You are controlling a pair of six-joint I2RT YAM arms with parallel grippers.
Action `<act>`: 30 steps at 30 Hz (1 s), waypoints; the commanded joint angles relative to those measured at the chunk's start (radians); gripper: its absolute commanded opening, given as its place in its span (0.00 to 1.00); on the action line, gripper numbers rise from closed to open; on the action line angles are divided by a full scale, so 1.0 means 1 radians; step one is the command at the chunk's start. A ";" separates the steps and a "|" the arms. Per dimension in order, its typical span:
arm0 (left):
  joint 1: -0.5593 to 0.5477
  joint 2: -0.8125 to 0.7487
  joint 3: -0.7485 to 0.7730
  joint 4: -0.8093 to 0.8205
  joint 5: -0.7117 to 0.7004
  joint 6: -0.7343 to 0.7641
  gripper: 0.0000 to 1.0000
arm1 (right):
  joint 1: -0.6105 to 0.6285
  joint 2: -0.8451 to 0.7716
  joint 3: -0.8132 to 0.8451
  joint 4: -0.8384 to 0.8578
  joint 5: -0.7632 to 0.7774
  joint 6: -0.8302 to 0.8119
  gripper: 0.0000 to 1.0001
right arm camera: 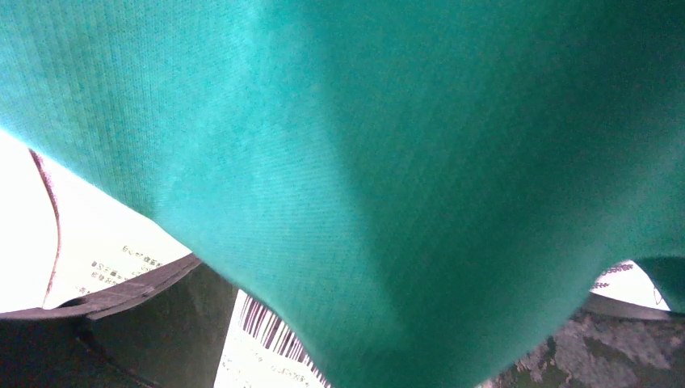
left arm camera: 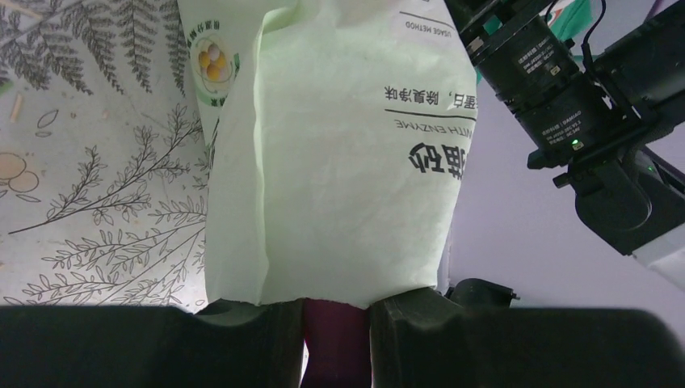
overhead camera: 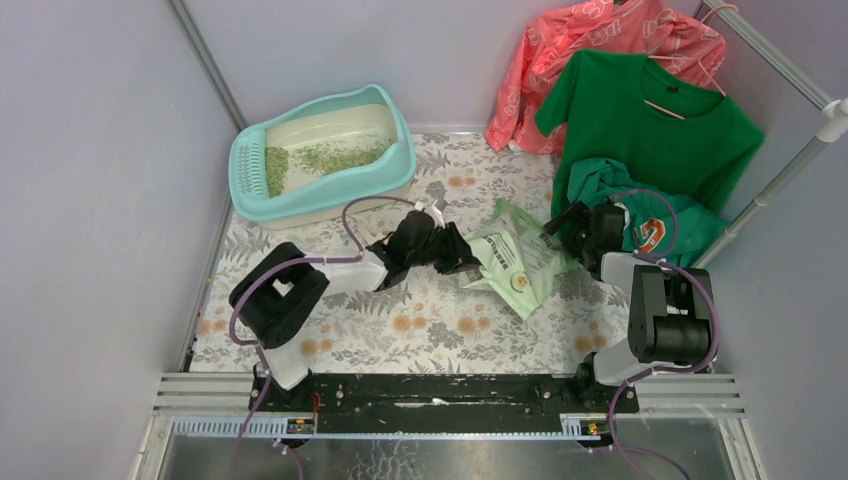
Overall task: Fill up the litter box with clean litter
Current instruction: 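Scoop the cat litter from the cat litter bag.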
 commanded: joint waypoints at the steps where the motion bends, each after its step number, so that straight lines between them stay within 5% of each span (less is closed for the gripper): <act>1: -0.023 0.054 -0.134 0.442 0.063 -0.119 0.06 | -0.005 0.021 -0.026 -0.115 -0.002 0.002 1.00; 19: -0.070 0.425 -0.238 1.250 0.045 -0.431 0.06 | -0.006 -0.008 -0.051 -0.079 -0.010 -0.007 1.00; 30: -0.078 0.273 -0.392 1.236 0.048 -0.399 0.05 | -0.006 -0.007 -0.053 -0.076 -0.021 -0.011 1.00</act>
